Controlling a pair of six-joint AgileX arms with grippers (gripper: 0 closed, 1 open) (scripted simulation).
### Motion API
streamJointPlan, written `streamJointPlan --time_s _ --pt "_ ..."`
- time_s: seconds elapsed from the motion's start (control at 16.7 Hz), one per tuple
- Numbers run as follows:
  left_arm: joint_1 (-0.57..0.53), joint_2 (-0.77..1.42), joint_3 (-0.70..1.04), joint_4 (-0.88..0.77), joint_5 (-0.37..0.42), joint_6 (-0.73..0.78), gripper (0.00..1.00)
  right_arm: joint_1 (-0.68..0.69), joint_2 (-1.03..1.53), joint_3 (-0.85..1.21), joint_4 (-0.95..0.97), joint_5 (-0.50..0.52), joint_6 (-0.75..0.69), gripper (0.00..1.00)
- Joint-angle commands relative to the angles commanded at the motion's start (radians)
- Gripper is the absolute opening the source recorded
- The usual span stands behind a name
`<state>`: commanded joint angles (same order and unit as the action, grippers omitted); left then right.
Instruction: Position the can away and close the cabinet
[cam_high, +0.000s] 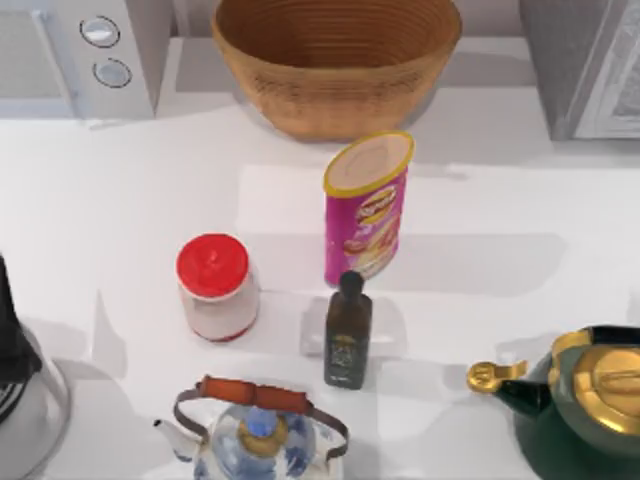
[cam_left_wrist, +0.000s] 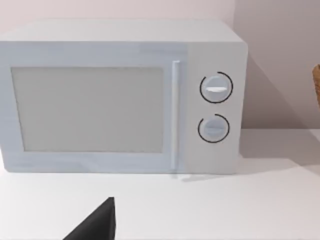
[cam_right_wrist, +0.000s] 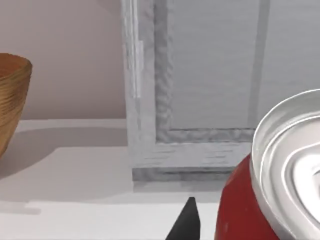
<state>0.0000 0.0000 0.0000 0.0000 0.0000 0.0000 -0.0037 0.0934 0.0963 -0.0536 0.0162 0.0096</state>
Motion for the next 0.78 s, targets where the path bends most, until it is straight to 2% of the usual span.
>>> streamJointPlan --time_s 0.24,0.6,0.78 --pt "0.000 0.000 0.000 0.000 0.000 0.000 1.00 0.005 0.178 0.266 -0.069 0.032 -0.003 0.00" --pt "0.000 0.000 0.000 0.000 0.000 0.000 1.00 0.026 0.420 0.897 -0.151 0.075 -0.021 0.00" --pt "0.000 0.000 0.000 0.000 0.000 0.000 1.00 0.040 0.518 1.144 -0.166 0.090 -0.035 0.00"
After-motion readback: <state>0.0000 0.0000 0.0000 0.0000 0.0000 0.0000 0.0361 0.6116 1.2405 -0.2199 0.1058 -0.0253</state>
